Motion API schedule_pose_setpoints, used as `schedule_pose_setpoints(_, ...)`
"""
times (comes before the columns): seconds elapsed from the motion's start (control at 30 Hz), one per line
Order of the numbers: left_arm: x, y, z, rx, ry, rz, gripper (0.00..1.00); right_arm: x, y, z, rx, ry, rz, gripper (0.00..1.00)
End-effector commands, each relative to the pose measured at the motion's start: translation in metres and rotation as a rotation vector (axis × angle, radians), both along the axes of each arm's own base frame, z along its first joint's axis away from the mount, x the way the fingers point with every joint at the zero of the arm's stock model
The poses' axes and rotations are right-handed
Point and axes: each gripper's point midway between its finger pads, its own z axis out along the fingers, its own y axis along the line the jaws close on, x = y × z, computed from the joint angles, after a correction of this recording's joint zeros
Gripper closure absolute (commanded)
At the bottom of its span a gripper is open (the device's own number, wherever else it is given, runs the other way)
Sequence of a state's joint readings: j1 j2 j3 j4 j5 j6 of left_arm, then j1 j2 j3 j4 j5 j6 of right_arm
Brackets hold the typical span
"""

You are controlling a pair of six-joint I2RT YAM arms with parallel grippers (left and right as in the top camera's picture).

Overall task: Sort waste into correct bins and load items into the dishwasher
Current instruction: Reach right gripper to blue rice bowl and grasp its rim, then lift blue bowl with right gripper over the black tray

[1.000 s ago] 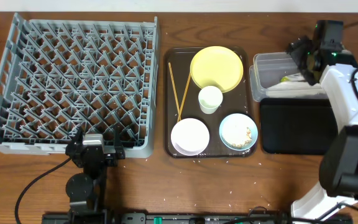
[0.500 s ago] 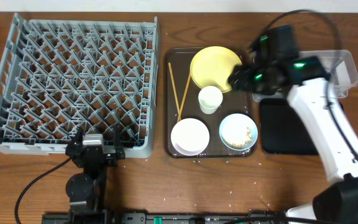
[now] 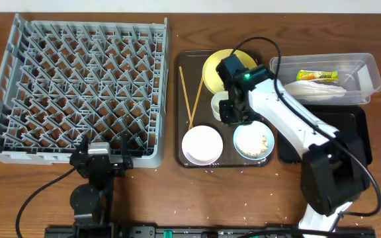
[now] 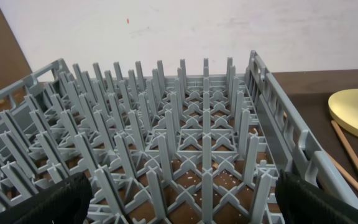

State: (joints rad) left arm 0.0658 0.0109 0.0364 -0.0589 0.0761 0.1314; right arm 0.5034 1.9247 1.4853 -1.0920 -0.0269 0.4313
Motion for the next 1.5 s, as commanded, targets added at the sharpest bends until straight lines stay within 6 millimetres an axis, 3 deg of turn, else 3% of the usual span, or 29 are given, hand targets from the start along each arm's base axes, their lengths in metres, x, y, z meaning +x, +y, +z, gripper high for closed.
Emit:
schedule_pose_setpoints(0.0, 0.000, 0.000, -0.015, -0.001, 0.035, -0.005, 0.05, -0.003, -0.003, -0.005, -0.044, 0.000, -0.057, 0.74)
schedule_pose_setpoints(0.2, 0.000, 0.000, -0.015, -0.001, 0.035, -0.005, 0.05, -0.009, -0.008, -0.007, -0.081, 0.015, -0.085, 0.57)
schedule_pose_setpoints(0.4, 0.000, 0.000, -0.015, -0.001, 0.035, -0.005, 0.04, -0.022, -0.009, -0.014, -0.142, 0.019, -0.145, 0.59)
schedule_pose_setpoints(0.57, 0.000, 0.000, -0.015, -0.001, 0.035, -0.005, 0.05, -0.030, -0.009, -0.033, -0.184, -0.012, -0.136, 0.60)
schedule_pose_setpoints(0.7, 0.000, 0.000, -0.015, -0.001, 0.035, -0.005, 0.05, -0.032, -0.009, -0.039, -0.181, -0.017, -0.132, 0.68)
schedule_pose_setpoints(0.8, 0.000, 0.000, -0.015, -0.001, 0.035, -0.005, 0.05, -0.029, -0.010, -0.039, -0.187, -0.027, -0.133, 0.97)
schedule_pose_setpoints(1.03, 0.000, 0.000, -0.015, -0.001, 0.035, -0.005, 0.05, -0.032, -0.012, -0.035, -0.194, -0.018, -0.119, 0.99)
schedule_pose_setpoints(1.1, 0.000, 0.000, -0.015, -0.001, 0.035, -0.005, 0.05, -0.034, -0.013, -0.027, -0.192, -0.020, -0.109, 0.99)
schedule_pose_setpoints(1.3, 0.000, 0.000, -0.015, -0.001, 0.035, -0.005, 0.05, -0.038, -0.006, 0.039, -0.019, -0.097, -0.059, 0.99)
schedule_pose_setpoints(1.33, 0.000, 0.000, -0.015, -0.001, 0.035, -0.005, 0.05, -0.035, -0.013, 0.064, 0.036, -0.153, -0.063, 0.99)
schedule_pose_setpoints(1.47, 0.000, 0.000, -0.015, -0.001, 0.035, -0.005, 0.05, -0.031, -0.040, 0.104, 0.115, -0.251, -0.093, 0.99)
